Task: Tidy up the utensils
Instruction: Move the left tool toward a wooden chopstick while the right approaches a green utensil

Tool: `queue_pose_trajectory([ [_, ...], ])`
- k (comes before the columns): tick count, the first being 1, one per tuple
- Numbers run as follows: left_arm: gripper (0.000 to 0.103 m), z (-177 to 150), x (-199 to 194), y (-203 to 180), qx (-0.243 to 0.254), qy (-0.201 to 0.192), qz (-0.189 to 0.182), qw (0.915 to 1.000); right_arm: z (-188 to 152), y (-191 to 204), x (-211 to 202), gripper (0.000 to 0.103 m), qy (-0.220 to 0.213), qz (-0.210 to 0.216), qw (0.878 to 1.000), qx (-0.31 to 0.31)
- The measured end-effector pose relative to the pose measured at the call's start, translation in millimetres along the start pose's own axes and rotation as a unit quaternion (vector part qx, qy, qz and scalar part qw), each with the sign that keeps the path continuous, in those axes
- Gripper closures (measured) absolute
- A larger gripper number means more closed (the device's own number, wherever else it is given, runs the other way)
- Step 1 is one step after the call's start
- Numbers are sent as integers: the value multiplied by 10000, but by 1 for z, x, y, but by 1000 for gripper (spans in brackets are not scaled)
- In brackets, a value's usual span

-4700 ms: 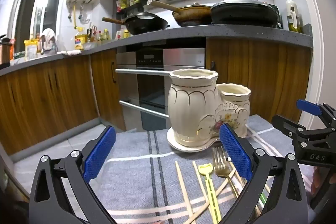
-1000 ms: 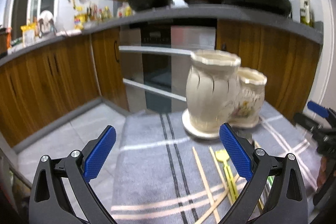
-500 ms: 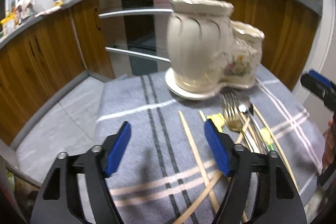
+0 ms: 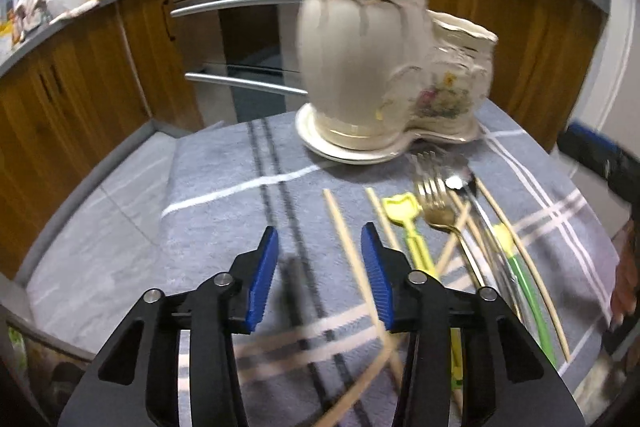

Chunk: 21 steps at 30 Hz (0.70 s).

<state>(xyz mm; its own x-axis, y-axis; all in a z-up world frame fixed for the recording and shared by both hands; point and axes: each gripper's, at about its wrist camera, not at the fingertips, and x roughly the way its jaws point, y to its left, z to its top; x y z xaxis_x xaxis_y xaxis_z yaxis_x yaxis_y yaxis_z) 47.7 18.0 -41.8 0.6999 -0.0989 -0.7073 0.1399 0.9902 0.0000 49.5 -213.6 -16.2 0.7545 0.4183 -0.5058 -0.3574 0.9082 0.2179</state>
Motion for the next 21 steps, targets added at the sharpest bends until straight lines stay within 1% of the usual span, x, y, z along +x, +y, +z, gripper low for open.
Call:
queue_pose_trajectory([
  [2,65,1,-2,9,-194,-31,-52,9998,-3,11,7,39,236,206,9995,-69],
  [3,66,2,-4,13,-276,-61,-76,9996,-5,18,12,41,403,420,9983,-57],
  [5,67,3,-6,21,-380,-137,-55,9992,-7,31,21,48,687,679,9953,-42],
  [8,67,3,-6,33,-586,-198,-95,9980,-9,56,39,56,1190,822,9892,-246],
  [11,67,4,-5,44,-776,-214,-169,9966,-13,74,51,66,1443,739,9859,-408],
  [12,67,4,-5,47,-834,-228,-188,9961,-13,79,57,67,1582,753,9837,-401],
  [14,67,5,-5,50,-911,-268,-211,9953,-13,87,65,73,1754,728,9811,-382],
  [18,67,5,-6,48,-905,-298,-229,9952,-11,96,79,76,2038,453,9772,-384],
  [21,67,5,-10,47,-866,-385,-180,9953,-10,95,88,76,2157,277,9757,-282],
])
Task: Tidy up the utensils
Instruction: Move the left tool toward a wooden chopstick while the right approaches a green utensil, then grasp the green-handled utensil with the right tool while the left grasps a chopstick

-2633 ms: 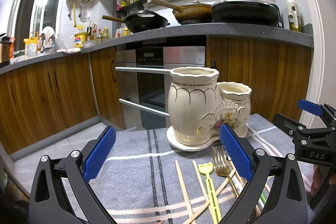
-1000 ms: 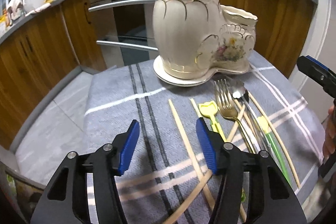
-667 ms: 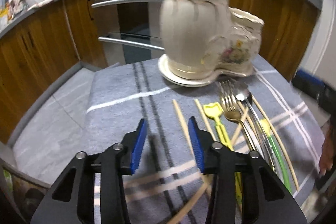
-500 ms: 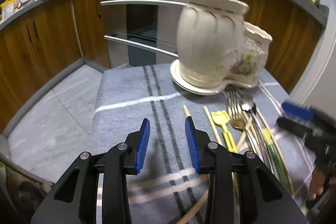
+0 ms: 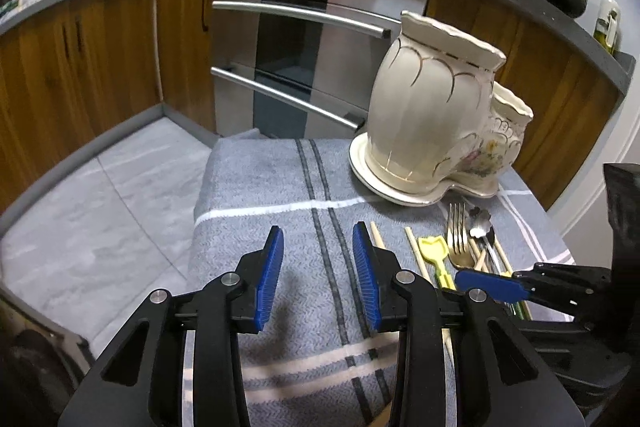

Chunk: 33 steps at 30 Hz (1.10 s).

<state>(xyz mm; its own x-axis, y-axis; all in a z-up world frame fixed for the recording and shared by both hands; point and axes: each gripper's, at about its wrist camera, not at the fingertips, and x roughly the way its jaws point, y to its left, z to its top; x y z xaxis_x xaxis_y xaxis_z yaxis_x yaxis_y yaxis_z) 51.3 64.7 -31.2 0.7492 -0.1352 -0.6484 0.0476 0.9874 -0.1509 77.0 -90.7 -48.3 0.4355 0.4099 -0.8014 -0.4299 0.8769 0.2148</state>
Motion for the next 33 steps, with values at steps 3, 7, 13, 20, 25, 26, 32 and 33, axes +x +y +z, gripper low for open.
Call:
queue_pose_trajectory([
  [3,67,1,-1,2,-59,-23,-29,10000,4,-1,9,76,93,-2,9999,73],
  [7,67,1,0,2,-76,-16,-29,10000,10,-10,12,86,151,107,9994,279],
  [13,67,-1,0,-1,8,16,-89,10000,0,-20,-2,95,-6,399,9982,448],
  [20,67,-7,4,-22,393,277,-439,9979,-16,-37,-49,95,-950,315,9939,459],
  [25,72,-21,4,-61,1195,566,-1007,9861,-22,-59,-65,95,-1340,229,9891,567],
  [26,73,-24,5,-68,1369,616,-1008,9835,-22,-66,-68,95,-1374,263,9881,631],
  [32,78,-38,18,-85,1821,852,-995,9745,-24,-83,-70,95,-1471,360,9856,754],
  [33,78,-38,19,-86,1819,864,-1003,9744,-22,-81,-68,95,-1465,380,9855,763],
])
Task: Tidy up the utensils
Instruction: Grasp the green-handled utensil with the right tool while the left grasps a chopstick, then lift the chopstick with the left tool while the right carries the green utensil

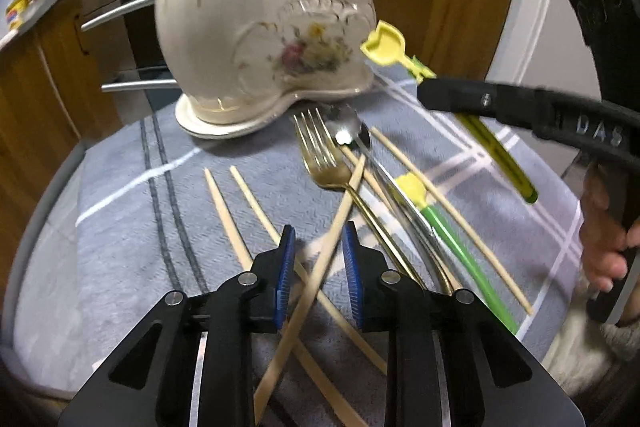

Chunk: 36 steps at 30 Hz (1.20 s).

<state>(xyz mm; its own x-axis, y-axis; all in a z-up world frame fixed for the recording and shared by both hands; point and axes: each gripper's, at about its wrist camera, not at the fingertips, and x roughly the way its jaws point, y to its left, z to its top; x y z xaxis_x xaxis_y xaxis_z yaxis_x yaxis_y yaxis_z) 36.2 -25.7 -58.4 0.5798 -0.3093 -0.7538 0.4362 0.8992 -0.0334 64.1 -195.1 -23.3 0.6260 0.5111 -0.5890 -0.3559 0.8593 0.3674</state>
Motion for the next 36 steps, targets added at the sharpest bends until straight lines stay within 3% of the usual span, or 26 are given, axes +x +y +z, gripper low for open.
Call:
queue_pose_trajectory([
  [3,77,1,1,1,-26,17,-207,9998,-1,-8,-2,95,17,72,10000,46],
  [7,79,3,8,-4,164,160,-34,9997,-1,-13,-4,95,19,161,9998,65],
  [13,96,8,11,-11,279,270,104,9992,-1,-16,-5,95,9,289,9996,0],
  [19,96,8,4,-17,266,405,429,9979,-2,-18,-13,95,-25,397,9992,9],
  [29,96,-11,-16,-21,-123,541,696,9960,-1,-24,-24,95,-146,466,9988,99],
  [36,96,-18,-38,-33,-96,535,919,9943,-3,-26,-27,95,-161,490,9986,119],
])
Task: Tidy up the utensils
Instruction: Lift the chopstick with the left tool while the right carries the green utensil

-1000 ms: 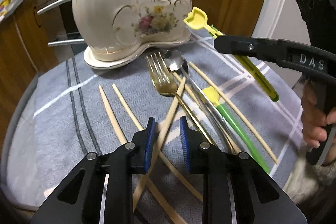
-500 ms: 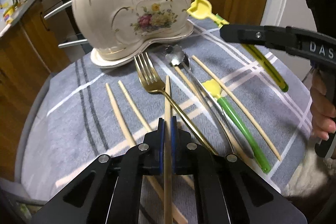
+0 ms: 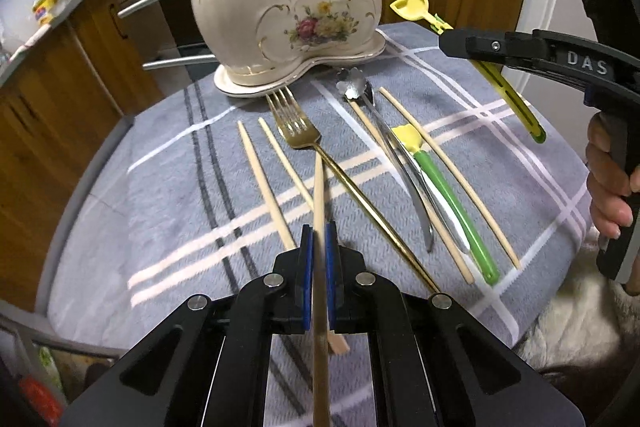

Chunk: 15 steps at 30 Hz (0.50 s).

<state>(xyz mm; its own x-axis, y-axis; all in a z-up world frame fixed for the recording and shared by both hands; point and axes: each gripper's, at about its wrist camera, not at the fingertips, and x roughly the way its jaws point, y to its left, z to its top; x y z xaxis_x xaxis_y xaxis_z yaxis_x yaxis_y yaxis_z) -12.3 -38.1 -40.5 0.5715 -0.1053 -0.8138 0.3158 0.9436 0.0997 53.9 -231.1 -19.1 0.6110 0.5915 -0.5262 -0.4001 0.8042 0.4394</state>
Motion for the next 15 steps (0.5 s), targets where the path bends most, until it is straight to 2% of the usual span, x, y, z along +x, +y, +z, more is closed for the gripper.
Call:
queue_pose_trajectory([
  [6,96,-8,-19,4,-137,-206,57,9997,-1,0,-7,95,-82,6,10000,-9],
  [10,96,-4,-34,20,-488,-888,-91,9948,0,0,-13,95,-252,78,9997,0],
  [15,96,6,-48,42,-913,-1887,-440,9768,8,5,-24,95,-597,102,9981,-98],
])
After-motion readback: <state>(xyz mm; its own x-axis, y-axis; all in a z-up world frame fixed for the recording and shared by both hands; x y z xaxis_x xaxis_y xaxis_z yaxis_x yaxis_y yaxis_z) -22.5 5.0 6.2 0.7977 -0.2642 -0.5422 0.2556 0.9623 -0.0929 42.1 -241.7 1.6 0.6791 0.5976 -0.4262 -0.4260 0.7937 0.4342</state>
